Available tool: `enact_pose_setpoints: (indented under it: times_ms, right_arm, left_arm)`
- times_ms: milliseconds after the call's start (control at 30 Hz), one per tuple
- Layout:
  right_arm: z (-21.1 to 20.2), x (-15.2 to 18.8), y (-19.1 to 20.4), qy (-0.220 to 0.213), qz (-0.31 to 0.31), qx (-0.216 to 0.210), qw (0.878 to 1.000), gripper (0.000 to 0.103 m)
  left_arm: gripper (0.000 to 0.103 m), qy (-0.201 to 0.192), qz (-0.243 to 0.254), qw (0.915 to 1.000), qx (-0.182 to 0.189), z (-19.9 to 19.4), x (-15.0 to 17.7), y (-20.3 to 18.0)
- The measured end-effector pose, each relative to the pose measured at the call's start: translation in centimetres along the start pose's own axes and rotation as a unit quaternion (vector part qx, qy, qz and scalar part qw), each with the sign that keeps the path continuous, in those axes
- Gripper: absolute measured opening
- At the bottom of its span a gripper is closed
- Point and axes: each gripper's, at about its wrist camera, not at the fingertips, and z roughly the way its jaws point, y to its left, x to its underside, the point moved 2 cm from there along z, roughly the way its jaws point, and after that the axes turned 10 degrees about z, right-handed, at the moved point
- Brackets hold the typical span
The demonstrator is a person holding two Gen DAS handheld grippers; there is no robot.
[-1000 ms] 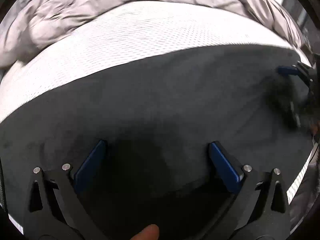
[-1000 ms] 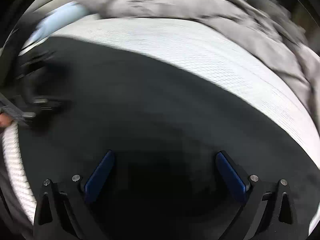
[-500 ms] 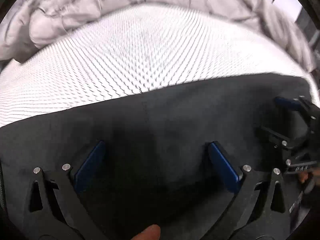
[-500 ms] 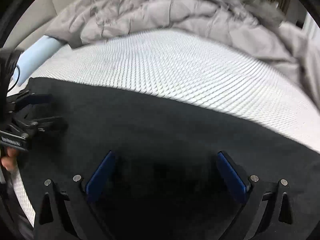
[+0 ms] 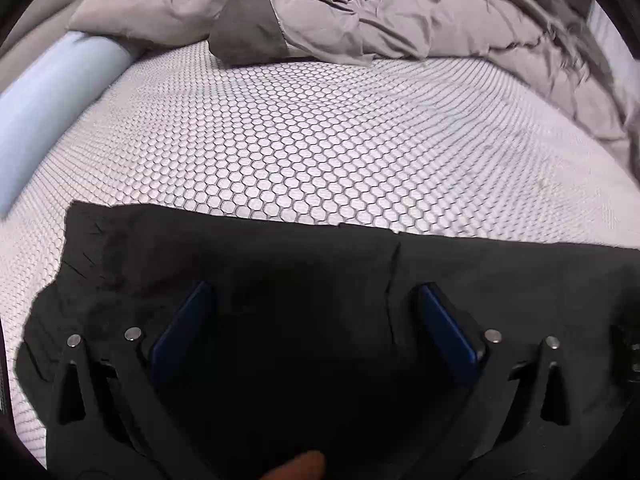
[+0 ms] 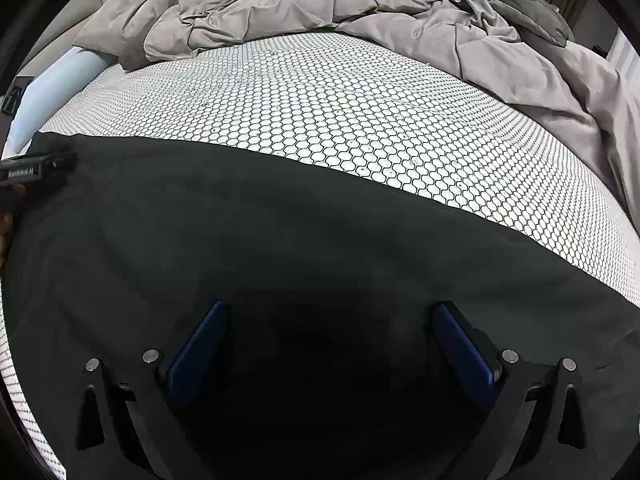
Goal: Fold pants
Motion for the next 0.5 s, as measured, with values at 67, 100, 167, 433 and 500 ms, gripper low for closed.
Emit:
enact_pose_setpoints:
  times_ms: [67, 100, 167, 433, 500]
  right_arm:
    - [0.1, -0.1, 0.1, -0.001, 0.002, -0.003, 1.0, 0.102]
    - [0.1, -0.1, 0.1, -0.002, 0.003, -0.004, 1.0, 0.102]
    - [-0.6, 0.6, 0.2, -0.004, 0.002, -0.002, 1.0, 0.102]
    - [-0.8, 0.9, 0.1, -0.005, -0.001, -0.007, 1.0, 0.102]
    - [-0.8, 0.9, 0.1, -0.005, -0.002, -0.004, 1.0, 0.102]
  left_arm:
    - [0.073, -0.01, 0.009, 0.9991, 0.041, -1.6, 0.4, 0.6]
    - [0.073, -0.022, 0.012, 0.9978, 0.061, -2.5, 0.6, 0.9]
    - [0.073, -0.06, 0.025, 0.9968, 0.046, -4.7, 1.6, 1.9]
    - [0.001, -0.037, 0.038, 0.9953, -0.081, -4.2, 6.6, 8.6]
    - [0.0, -0.04, 0.002, 0.9975, -0.057, -4.9, 7.3, 10.0]
